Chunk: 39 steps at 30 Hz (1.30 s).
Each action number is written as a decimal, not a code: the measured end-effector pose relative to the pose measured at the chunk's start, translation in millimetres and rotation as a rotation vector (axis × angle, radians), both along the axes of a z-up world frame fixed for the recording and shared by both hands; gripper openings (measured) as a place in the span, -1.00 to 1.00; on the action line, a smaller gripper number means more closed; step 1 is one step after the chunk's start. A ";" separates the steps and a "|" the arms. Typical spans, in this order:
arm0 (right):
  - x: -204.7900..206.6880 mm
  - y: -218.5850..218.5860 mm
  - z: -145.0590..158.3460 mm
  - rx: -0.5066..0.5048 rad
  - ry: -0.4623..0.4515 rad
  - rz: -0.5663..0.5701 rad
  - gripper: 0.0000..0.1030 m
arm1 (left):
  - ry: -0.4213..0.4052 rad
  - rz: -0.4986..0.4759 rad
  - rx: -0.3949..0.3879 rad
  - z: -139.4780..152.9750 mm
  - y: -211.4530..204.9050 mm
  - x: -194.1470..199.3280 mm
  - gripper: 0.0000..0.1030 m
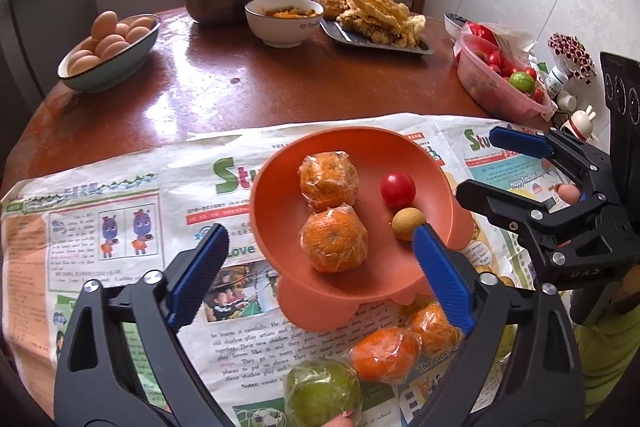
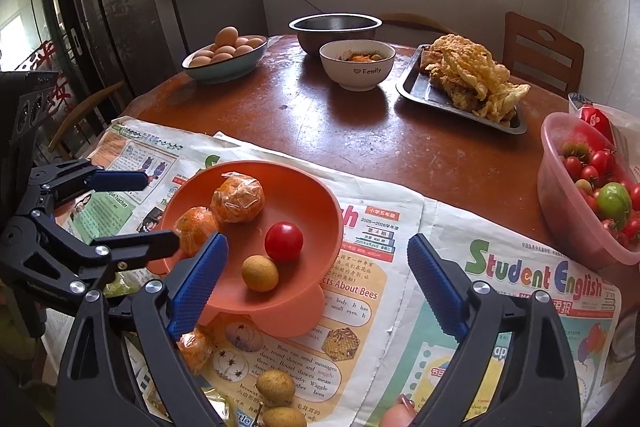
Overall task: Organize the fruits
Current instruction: 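Withdraw both open grippers from the orange bowl, then move both open grippers toward the bagged green fruits on the newspaper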
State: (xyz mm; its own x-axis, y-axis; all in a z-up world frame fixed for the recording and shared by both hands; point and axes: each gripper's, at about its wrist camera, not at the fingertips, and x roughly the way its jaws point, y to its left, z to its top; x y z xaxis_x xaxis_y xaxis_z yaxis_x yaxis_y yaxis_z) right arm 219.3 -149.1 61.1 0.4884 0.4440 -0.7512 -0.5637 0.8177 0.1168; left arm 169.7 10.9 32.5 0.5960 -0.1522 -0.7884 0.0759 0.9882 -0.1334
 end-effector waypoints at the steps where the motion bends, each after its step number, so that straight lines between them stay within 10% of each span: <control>1: -0.5 -0.6 0.9 0.002 -0.001 -0.002 0.79 | -0.006 0.005 0.000 1.8 1.2 -1.7 0.78; 39: -91.1 -17.7 29.6 0.029 -0.098 -0.009 0.89 | -0.079 0.044 0.006 15.4 10.3 -75.0 0.81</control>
State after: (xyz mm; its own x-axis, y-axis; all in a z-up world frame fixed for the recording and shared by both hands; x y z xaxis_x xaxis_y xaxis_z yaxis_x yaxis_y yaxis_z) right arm 128.2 -166.8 90.7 0.5630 0.4603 -0.6864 -0.5665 0.8197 0.0851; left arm 94.7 21.2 47.9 0.6626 -0.1198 -0.7393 0.0422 0.9915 -0.1228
